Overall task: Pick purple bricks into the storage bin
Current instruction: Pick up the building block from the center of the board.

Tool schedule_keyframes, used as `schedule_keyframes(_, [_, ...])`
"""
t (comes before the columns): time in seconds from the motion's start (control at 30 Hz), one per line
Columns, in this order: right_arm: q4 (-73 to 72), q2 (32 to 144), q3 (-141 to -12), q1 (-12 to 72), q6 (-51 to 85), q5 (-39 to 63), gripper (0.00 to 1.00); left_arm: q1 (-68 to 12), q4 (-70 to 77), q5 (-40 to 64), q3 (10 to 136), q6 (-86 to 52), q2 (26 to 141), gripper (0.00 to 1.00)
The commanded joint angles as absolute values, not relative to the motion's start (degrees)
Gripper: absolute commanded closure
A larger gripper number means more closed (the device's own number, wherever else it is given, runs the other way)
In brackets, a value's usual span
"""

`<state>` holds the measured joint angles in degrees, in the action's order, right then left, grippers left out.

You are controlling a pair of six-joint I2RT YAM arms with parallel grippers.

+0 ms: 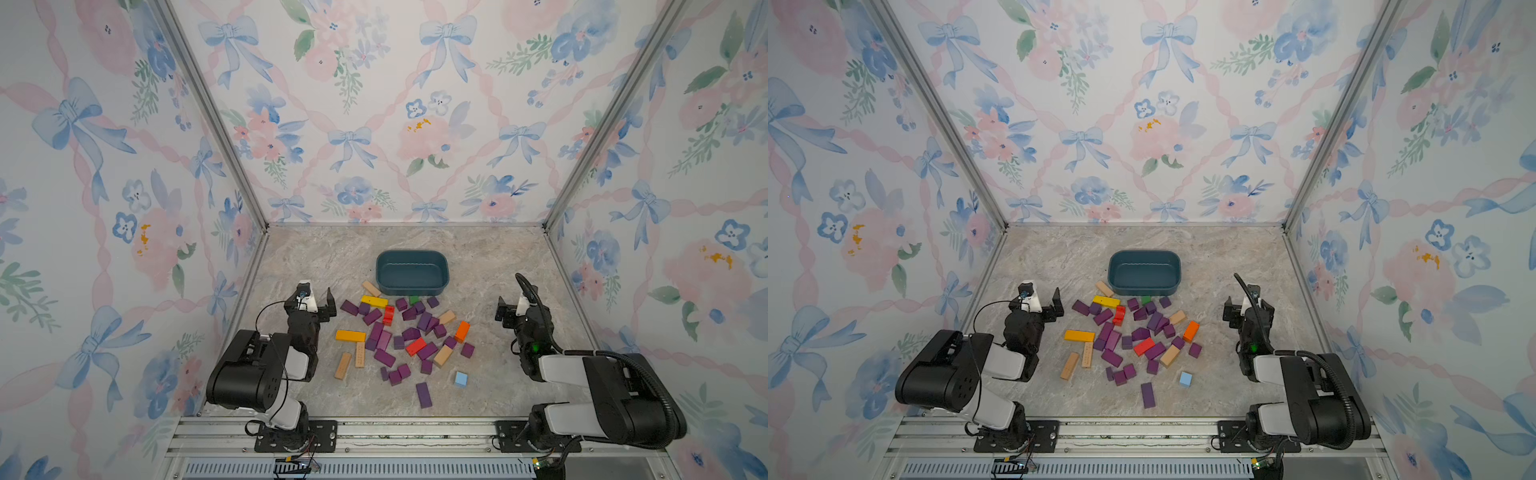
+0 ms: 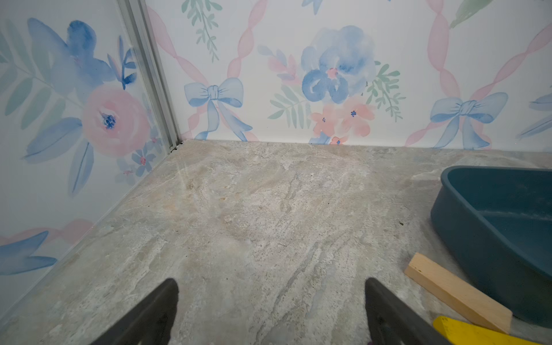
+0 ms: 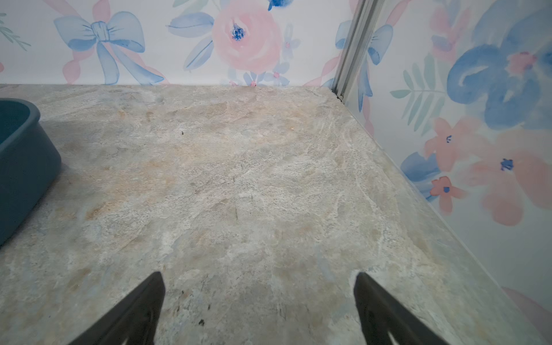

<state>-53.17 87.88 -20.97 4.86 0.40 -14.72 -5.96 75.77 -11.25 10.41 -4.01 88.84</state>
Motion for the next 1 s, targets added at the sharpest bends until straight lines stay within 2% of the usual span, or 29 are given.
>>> schedule_keyframes(0.0, [-53.1,88.7,-21.8,4.5,0.7,-14.0,0.03,-6.2,77.2,-11.0,10.9,-2.8,89.0,0.02])
schedule_keyframes(0.8, [-52.1,88.6,-22.4,4.0,0.7,-12.3,0.03,-6.2,77.1,-10.7,10.9,-2.7,88.8,0.02])
schedule_keyframes(0.9, [-47.9,86.8,-24.1,3.9,1.1,-13.1,0.03,-7.1,75.9,-11.8,11.3,-2.1,87.9,0.02])
schedule_keyframes(0.97, [-38.7,85.1,-27.9,4.0,1.6,-15.1,0.03,-8.1,74.4,-14.3,11.8,-1.5,86.8,0.02])
